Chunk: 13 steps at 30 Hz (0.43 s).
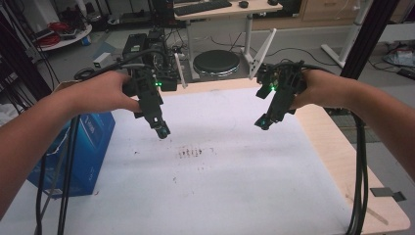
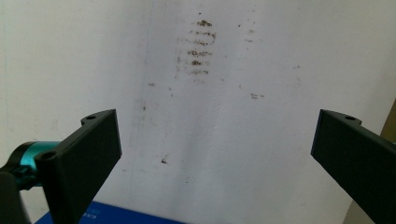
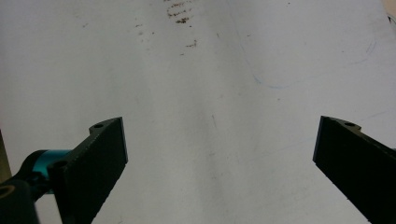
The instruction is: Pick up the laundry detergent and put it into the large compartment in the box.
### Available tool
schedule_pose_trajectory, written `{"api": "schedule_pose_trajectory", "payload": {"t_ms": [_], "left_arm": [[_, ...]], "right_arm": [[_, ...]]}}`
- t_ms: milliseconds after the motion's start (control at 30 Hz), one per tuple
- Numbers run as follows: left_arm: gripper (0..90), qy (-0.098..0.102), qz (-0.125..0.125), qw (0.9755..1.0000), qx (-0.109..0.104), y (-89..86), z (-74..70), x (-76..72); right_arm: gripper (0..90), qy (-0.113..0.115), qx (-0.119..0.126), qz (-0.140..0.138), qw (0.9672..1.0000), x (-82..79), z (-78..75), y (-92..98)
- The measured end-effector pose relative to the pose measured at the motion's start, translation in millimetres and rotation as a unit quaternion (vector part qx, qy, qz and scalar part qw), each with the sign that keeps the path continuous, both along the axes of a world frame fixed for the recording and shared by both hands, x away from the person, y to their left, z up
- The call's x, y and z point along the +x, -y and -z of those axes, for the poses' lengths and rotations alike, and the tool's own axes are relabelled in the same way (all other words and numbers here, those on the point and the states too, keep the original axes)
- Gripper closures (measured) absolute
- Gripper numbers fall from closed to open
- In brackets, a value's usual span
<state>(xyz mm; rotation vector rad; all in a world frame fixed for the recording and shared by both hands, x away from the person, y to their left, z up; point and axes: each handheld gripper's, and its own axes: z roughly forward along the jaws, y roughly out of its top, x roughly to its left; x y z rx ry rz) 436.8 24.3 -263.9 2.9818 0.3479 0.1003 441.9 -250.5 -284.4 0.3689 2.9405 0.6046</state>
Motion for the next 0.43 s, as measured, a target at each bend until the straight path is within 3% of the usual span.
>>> {"api": "schedule_pose_trajectory", "payload": {"t_ms": [433], "left_arm": [[1.6, 0.003, -0.002, 1.0000, -0.002, -2.6, -0.5, -0.2]], "right_arm": [[2.0, 0.000, -0.001, -0.004, 1.0000, -0.1, 1.2, -3.9]]}}
